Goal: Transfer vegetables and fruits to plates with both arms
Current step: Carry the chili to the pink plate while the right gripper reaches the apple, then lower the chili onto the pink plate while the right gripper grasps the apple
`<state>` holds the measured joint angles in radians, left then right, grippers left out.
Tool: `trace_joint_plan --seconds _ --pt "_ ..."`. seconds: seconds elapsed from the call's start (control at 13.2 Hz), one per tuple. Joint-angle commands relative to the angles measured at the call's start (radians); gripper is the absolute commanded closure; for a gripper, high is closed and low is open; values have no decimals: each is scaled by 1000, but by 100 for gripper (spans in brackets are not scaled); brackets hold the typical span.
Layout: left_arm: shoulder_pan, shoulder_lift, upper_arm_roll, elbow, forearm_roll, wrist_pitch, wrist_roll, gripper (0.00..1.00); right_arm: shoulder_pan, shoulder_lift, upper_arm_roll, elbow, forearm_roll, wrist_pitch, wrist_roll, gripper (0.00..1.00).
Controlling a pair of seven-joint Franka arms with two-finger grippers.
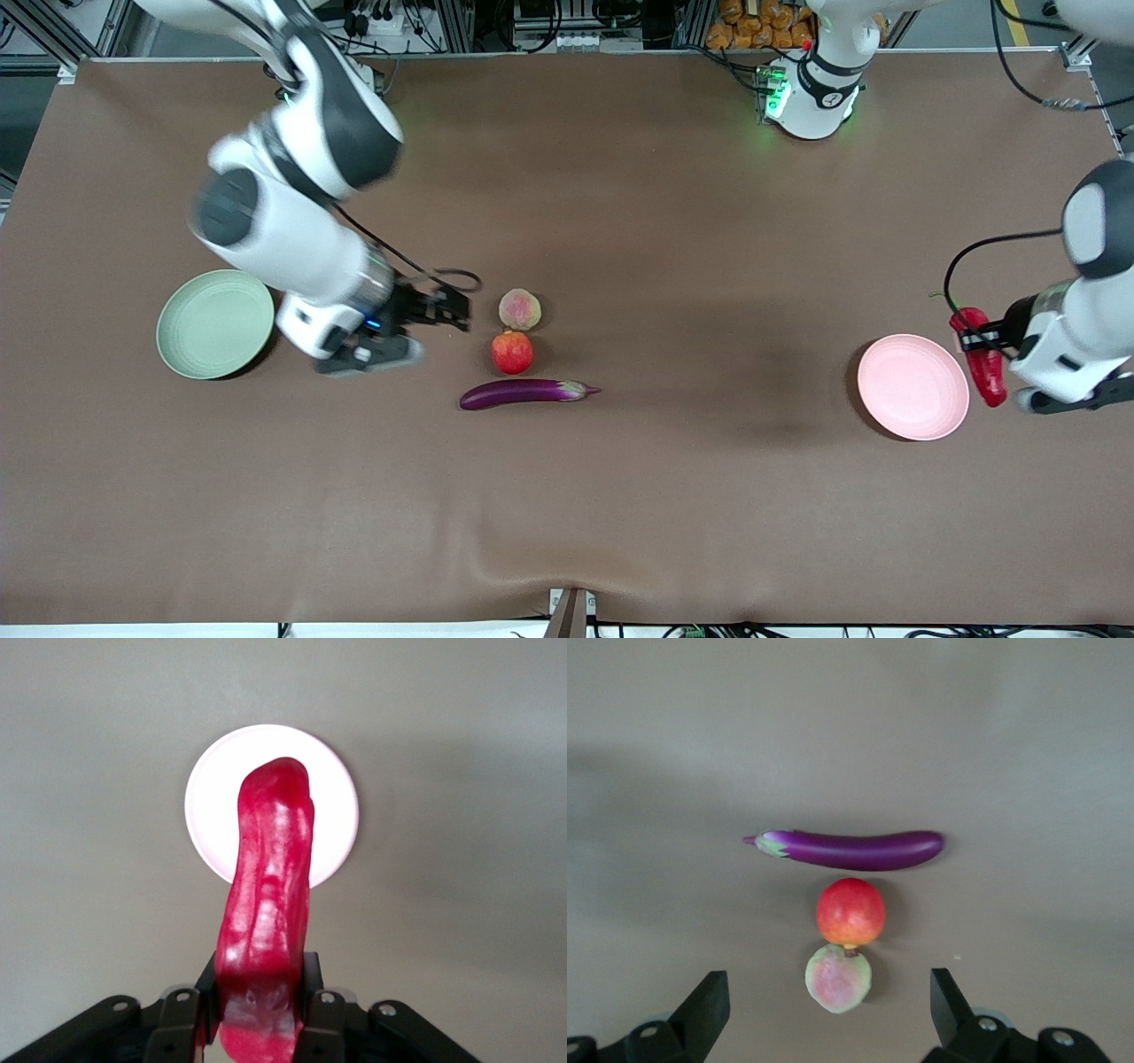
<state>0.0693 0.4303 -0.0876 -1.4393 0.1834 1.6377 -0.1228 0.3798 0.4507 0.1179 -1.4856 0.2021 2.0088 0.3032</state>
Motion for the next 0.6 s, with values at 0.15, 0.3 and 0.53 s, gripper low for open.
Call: trace_joint_plan --seconds 0.15,0.3,0.53 --pt "41 151 -14 16 65 91 68 100 74 152 -14 31 -58 -22 115 0" --pt "66 208 -14 16 65 170 68 100 121 228 -14 30 -73 29 117 0" --pt "69 275 -14 14 64 258 46 100 143 299 -17 31 -78 128 120 0"
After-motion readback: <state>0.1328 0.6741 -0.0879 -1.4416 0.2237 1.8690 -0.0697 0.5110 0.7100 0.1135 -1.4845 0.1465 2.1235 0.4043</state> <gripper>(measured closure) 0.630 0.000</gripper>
